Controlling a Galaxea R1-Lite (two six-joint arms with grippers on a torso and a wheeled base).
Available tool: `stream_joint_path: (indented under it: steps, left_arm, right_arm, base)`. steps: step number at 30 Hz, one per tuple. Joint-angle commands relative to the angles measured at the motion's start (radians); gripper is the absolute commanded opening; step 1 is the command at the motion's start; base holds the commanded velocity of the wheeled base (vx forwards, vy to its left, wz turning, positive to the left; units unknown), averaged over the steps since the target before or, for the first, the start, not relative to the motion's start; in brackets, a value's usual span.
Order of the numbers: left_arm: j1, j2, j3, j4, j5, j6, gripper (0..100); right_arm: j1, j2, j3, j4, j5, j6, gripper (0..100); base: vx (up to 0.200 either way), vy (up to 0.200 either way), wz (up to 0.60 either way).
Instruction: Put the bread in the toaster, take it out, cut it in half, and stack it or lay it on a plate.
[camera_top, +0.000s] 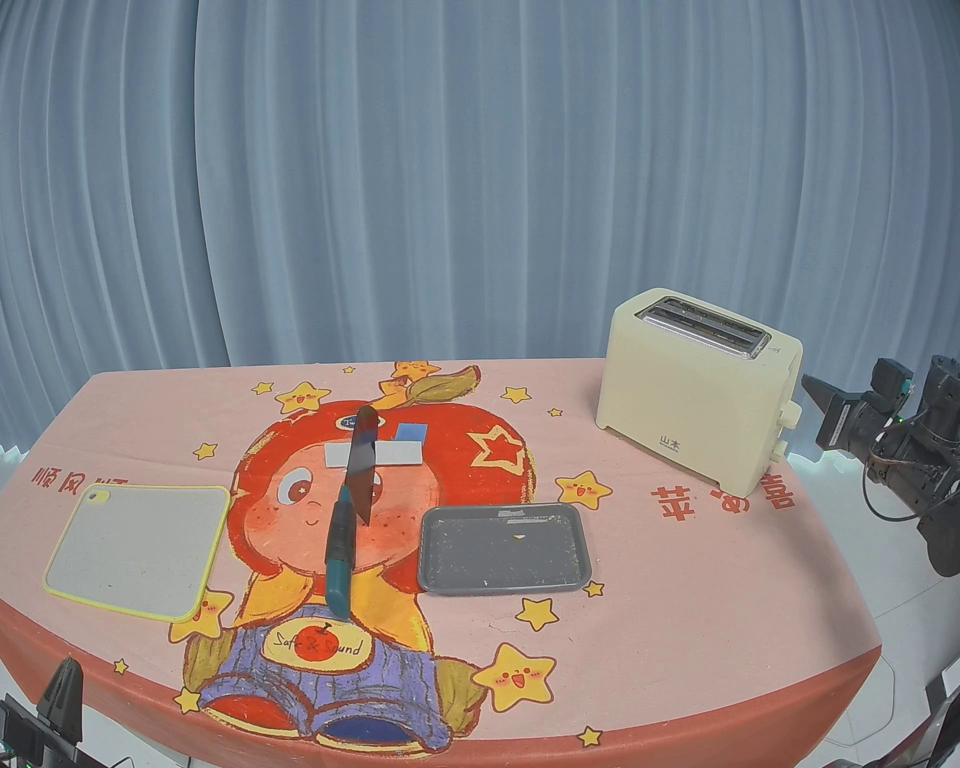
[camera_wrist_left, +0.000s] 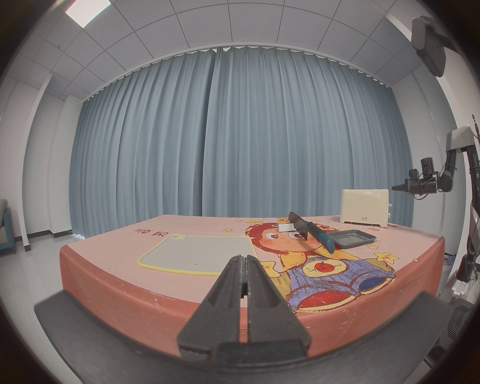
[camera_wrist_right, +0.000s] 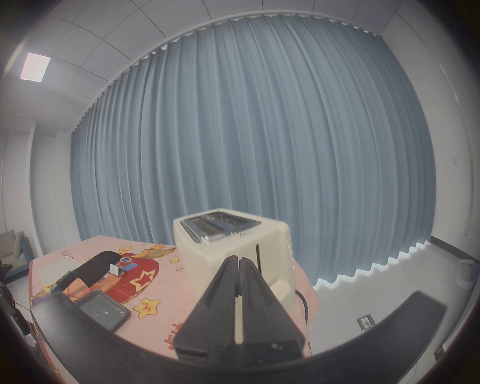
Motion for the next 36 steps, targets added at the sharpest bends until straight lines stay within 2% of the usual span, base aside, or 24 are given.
stream_joint_path:
  steps: [1,6,10,19,23,36]
  left_arm:
    - [0.001,-0.016,0.018,0.0,0.001,-0.001,0]
    - [0.001,-0.016,0.018,0.0,0.001,0.001,0]
    - [0.0,-0.016,0.018,0.0,0.001,-0.001,0]
    - [0.001,-0.016,0.018,0.0,0.001,-0.001,0]
    - [0.0,-0.016,0.018,0.0,0.001,-0.001,0]
    - [0.001,-0.016,0.018,0.0,0.002,-0.002,0]
  right_arm:
    - [0.017,-0.08,0.005,-0.009,0.001,-0.003,0]
    - [0.023,-0.11,0.022,-0.014,0.004,-0.006,0]
    - [0.021,-0.131,0.024,-0.028,0.013,-0.034,0]
    - [0.015,-0.174,0.083,-0.127,0.015,-0.043,0]
    - [0.004,-0.18,0.096,-0.175,0.015,-0.075,0]
    - [0.012,-0.2,0.113,-0.181,0.018,-0.077,0]
  base:
    - [0.0,0.0,0.0]
    - [0.0,0.0,0.0]
    - [0.0,0.0,0.0]
    - [0.0,0.0,0.0]
    - [0.0,0.0,0.0]
    - [0.0,0.0,0.0]
